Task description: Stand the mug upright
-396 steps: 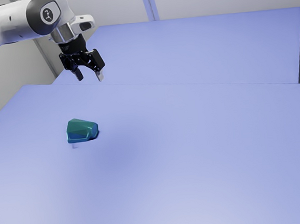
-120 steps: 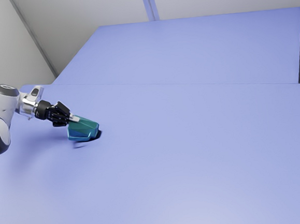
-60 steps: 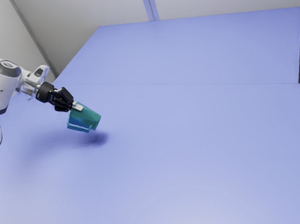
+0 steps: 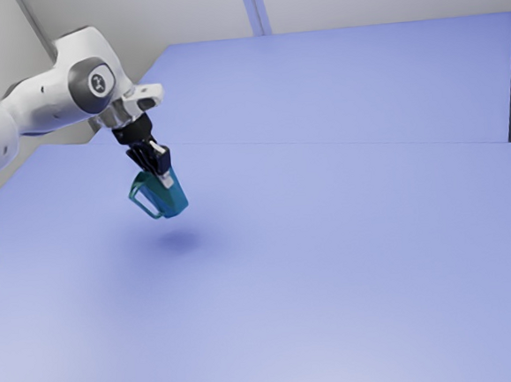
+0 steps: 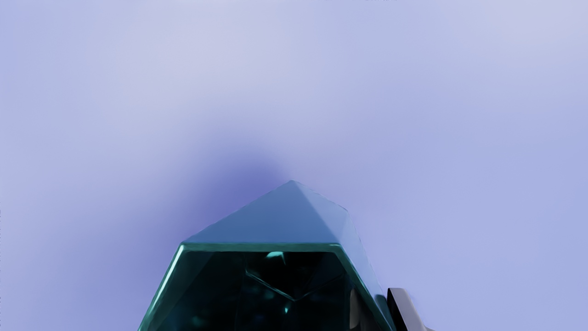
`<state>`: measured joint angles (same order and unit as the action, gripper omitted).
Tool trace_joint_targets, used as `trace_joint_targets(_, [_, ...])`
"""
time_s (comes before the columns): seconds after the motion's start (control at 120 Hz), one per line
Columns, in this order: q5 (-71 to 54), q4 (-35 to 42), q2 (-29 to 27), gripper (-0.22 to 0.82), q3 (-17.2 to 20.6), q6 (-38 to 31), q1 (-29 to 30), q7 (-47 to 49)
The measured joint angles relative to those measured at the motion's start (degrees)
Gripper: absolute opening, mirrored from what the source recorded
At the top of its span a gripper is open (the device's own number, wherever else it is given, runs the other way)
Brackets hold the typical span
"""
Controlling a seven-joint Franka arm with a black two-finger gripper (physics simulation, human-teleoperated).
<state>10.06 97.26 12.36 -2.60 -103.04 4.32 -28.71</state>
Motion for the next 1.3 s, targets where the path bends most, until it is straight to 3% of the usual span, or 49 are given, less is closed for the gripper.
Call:
trace_joint_targets(0.292, [-9.8, 9.3, -0.5, -0.18, 4.7, -11.6, -1.0, 6.9])
trace_joint_targets(0.783, [-11.5, 13.4, 2.6, -0.16, 5.3, -20.4, -1.7, 14.1])
trace_joint_targets(0.833, [-11.3, 13.4, 2.6, -0.11, 5.3, -20.5, -1.8, 14.4])
trace_joint_targets(1.05, [-10.1, 13.3, 1.2, 0.32, 6.0, -20.3, -1.9, 15.6])
trace_joint_targets(1.3, [-6.7, 9.6, -4.3, 0.52, 5.9, -14.2, -0.9, 16.3])
